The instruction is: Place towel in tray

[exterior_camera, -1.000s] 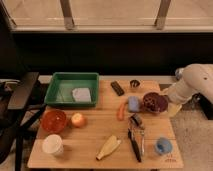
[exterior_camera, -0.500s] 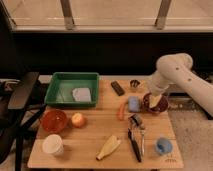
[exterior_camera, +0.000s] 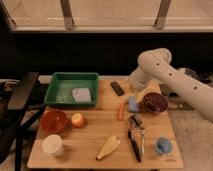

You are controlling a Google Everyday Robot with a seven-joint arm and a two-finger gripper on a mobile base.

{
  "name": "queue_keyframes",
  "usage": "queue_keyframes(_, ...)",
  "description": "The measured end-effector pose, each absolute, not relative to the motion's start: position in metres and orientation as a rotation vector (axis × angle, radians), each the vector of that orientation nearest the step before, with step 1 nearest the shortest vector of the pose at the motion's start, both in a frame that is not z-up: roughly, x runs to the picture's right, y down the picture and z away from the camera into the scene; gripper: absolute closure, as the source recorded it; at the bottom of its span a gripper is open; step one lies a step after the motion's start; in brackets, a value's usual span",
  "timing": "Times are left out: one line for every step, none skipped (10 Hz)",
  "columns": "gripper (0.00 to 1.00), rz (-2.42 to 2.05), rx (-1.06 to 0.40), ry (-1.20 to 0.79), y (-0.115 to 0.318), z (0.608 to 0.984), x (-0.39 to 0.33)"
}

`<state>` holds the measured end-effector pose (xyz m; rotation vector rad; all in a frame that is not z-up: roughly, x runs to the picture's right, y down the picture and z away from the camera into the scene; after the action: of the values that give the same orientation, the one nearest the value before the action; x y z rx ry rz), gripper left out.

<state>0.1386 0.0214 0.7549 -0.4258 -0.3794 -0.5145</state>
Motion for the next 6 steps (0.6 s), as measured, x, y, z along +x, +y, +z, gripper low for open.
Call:
queue_keyframes(0.27,-0.516,-0.426,-0.383,0.021,0.755,0.136)
queue_keyframes(0.27,-0.513,-0.426,-0.379,0.022,0.755,0.139)
queue_keyframes(0.27,-0.516,-0.429,-0.377,0.023,0.755,0.139)
queue_keyframes(0.27,-0.526,-0.434,-0.372,0.023,0.756,0.138)
queue_keyframes(0.27,-0.580,-0.423,-0.369,0.018,0.760,0.136)
queue_keyframes(0.27,-0.636,-0.408,-0.378,0.010,0.764,0.127)
